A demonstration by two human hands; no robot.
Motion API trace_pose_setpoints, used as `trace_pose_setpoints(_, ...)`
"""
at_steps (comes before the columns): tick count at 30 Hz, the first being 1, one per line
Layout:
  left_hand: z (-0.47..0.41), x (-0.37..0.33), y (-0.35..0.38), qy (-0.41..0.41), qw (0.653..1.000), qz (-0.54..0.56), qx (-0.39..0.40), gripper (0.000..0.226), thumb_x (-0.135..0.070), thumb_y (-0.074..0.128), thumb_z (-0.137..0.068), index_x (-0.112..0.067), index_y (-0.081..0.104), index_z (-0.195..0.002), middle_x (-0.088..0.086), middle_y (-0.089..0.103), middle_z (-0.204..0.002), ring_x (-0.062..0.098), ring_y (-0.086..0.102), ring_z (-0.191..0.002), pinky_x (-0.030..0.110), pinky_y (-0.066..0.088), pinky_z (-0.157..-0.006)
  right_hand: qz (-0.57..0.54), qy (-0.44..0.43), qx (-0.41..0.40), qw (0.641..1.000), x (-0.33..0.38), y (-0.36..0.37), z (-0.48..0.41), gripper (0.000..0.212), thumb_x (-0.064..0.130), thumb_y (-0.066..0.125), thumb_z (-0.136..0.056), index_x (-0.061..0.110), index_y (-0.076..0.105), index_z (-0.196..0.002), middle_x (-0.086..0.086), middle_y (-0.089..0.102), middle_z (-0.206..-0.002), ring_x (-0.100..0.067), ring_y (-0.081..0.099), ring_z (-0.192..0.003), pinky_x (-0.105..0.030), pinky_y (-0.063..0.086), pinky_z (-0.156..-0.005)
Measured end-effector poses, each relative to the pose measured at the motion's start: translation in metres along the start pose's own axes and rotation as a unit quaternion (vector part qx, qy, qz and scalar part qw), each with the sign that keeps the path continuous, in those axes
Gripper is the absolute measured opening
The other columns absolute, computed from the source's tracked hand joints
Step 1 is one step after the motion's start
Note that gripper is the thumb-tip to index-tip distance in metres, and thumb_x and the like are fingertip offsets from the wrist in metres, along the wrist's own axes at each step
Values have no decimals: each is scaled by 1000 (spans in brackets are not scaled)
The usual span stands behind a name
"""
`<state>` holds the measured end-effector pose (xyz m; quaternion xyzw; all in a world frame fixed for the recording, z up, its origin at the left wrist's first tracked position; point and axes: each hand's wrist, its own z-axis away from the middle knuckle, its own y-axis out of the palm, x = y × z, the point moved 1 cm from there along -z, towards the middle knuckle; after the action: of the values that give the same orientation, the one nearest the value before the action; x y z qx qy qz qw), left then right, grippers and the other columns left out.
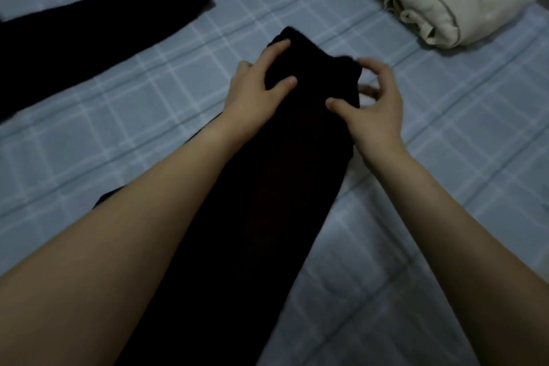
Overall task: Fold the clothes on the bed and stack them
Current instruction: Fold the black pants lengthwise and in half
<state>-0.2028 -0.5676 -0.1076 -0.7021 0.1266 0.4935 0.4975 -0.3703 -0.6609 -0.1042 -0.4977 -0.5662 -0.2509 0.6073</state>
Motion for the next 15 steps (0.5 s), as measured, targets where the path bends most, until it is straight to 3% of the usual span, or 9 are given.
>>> trace_pose_setpoints(2, -3, -3, 2, 47, 995, -22, -84, 55, -50, 53, -91, -51, 34, -142, 0, 48, -113, 11, 46, -103, 10, 34, -87, -12, -68, -31, 997, 1, -9, -4, 56, 17, 76, -73, 35, 55, -122, 29, 56, -121, 2, 61, -104, -17, 57, -66)
trace_pose_setpoints(3, -4, 1, 3, 54, 993, -57, -91, 55, -55, 49, -92, -53, 29, -143, 0, 47, -111, 15, 48, -103, 16, 37, -89, 8, -81, -30, 996, -5, -12, -5, 54, 20, 75, -75, 36, 54, -122, 27, 56, -122, 0, 63, -102, -17, 55, -66)
trace_pose_setpoints(5, -6, 13, 10, 8, 980, -199, -15, 57, -58, 37, -97, -50, 15, -150, 13, 44, -133, 31, 46, -121, 38, 38, -102, 69, -31, 3, 997, -25, -14, -3, 48, 23, 75, -82, 28, 56, -126, 6, 61, -122, -11, 66, -98, -16, 53, -75)
trace_pose_setpoints(7, -2, 20, 20, -50, 948, -304, 86, 61, -58, 27, -100, -45, -1, -153, 20, 19, -158, 39, 24, -143, 52, 20, -116, 104, 44, 37, 993, -41, -13, 4, 46, 28, 71, -89, 25, 55, -133, -4, 63, -117, -15, 63, -99, -14, 49, -82)
trace_pose_setpoints(8, 0, 19, 21, -52, 941, -320, 94, 62, -57, 24, -101, -42, -5, -154, 20, 10, -161, 37, 14, -148, 54, 12, -119, 120, 50, 42, 991, -42, -12, 6, 48, 31, 69, -91, 27, 53, -136, -4, 62, -117, -14, 61, -101, -18, 48, -85)
trace_pose_setpoints(12, 26, 9, 6, 112, 927, -355, -35, 57, -47, 23, -103, -29, 11, -156, 13, 15, -162, 30, 14, -149, 54, 8, -119, 238, -47, 4, 970, -24, -13, 10, 57, 33, 57, -97, 22, 40, -150, -8, 40, -150, -20, 40, -136, -30, 34, -111)
trace_pose_setpoints(15, 64, 16, 4, 125, 914, -386, 2, 57, -45, 20, -103, -26, 13, -156, 5, 16, -163, 26, 11, -151, 51, 6, -121, 297, -126, 28, 946, -5, 0, 20, 56, 35, 43, -100, 21, 34, -154, -9, 29, -160, -28, 21, -150, -43, 16, -123)
